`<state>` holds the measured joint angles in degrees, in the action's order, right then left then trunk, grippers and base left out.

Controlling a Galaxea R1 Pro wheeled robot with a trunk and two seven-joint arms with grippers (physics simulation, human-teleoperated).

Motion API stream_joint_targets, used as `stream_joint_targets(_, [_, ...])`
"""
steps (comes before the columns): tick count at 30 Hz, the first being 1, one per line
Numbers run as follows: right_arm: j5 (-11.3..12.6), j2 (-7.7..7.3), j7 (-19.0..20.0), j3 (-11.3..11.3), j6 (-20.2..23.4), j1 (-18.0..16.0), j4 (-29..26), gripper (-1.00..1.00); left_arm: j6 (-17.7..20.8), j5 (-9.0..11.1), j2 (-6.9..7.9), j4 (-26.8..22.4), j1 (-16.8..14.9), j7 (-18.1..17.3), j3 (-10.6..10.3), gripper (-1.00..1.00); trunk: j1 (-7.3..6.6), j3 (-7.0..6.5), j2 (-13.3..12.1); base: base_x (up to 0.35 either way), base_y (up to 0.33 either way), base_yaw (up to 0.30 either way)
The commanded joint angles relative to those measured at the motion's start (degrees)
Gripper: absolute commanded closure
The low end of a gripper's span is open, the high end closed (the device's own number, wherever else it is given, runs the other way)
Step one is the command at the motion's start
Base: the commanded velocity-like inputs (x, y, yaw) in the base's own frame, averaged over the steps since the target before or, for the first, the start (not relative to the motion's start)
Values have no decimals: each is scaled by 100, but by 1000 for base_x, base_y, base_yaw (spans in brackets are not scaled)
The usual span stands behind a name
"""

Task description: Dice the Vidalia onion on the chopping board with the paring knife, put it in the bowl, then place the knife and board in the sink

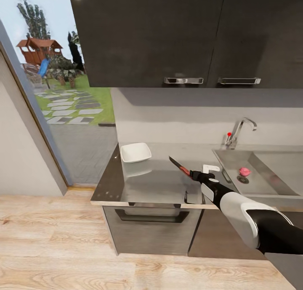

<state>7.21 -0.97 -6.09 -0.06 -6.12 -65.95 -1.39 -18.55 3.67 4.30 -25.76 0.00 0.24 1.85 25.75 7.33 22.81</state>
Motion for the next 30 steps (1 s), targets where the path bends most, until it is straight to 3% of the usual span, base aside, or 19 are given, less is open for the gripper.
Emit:
stream_joint_targets(1, [44, 0, 2, 8, -23, -6, 7, -100, -8, 38, 1, -7, 0, 2, -9, -100, 3, 11, 11, 0, 0, 0])
stream_joint_targets(30, [-17, 9, 5, 23, -12, -6, 7, -100, -8, 38, 1, -8, 0, 2, -9, -100, 3, 161, 11, 0, 0, 0])
